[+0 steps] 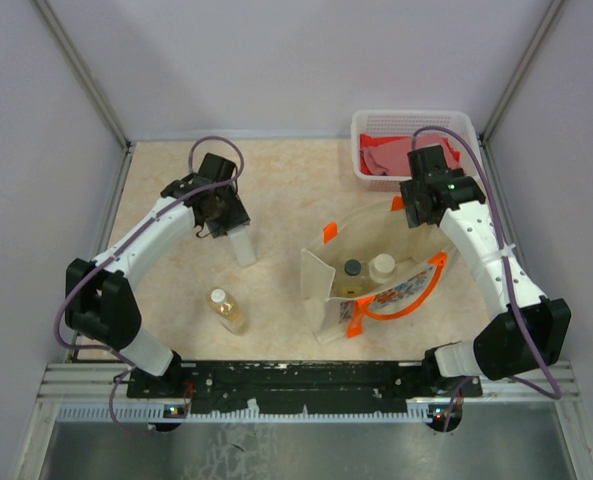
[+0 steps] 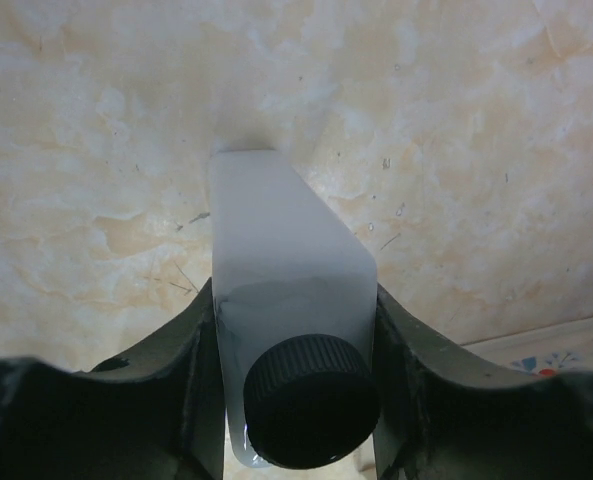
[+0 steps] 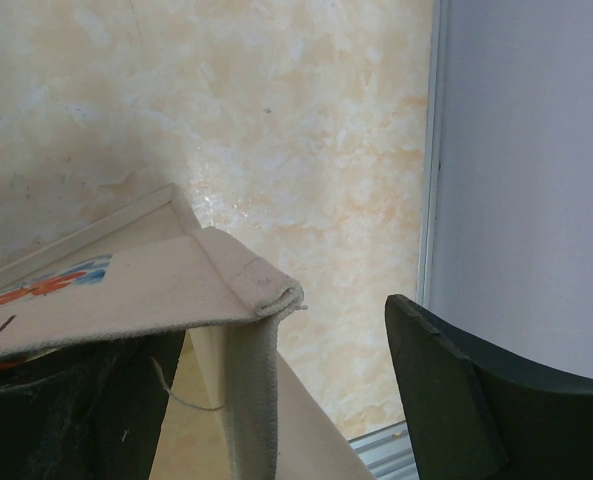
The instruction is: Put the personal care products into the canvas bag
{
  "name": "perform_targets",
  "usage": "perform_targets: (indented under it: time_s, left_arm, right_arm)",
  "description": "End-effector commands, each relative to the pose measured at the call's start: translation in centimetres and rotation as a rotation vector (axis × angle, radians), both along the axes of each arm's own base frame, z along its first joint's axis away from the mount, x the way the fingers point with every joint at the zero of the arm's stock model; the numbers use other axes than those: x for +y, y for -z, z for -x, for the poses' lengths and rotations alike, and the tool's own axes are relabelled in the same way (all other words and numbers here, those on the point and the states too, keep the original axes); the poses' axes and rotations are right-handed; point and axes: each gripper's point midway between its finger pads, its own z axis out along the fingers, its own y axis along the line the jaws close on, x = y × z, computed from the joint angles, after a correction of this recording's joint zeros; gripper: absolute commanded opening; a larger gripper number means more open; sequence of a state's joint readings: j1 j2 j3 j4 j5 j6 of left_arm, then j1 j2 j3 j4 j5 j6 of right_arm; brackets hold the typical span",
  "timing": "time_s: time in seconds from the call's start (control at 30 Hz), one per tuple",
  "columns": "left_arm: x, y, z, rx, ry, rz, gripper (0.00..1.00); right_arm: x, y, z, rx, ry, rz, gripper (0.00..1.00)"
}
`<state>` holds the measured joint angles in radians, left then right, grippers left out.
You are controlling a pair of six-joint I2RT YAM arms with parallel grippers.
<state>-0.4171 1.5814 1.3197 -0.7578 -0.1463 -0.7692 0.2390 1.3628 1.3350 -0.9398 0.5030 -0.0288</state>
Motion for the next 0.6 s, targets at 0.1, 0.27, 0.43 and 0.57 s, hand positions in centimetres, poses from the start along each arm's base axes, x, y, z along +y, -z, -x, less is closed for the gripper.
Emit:
perform_targets:
  time_s: [0.1,0.27,0.43,0.57]
  left_arm:
    - [-0.3,-0.1,-0.1,-0.012,0.025,0.027,0.09]
    - [-2.0,-3.8,-1.8,-0.170,0.178,0.087,0.00]
    - [-3.4,-13.1,-5.0,-0.501,0.329,0.085,0.00]
    - [-5.1,-22.2,-5.9,-0.746,0.487,0.092,0.00]
  right_arm:
    - [-0.5,-1.9,-1.6,-0.069,0.001,0.002,0.80]
    - [-0.5,-1.7,-1.7,-0.063,0.000,0.001,0.80]
    - [-0.4,-1.5,-1.9,-0.061,-0.003,-0.002,0.80]
    - [-0.3,-1.7,-2.0,-0.064,-0.003,-0.003,0.80]
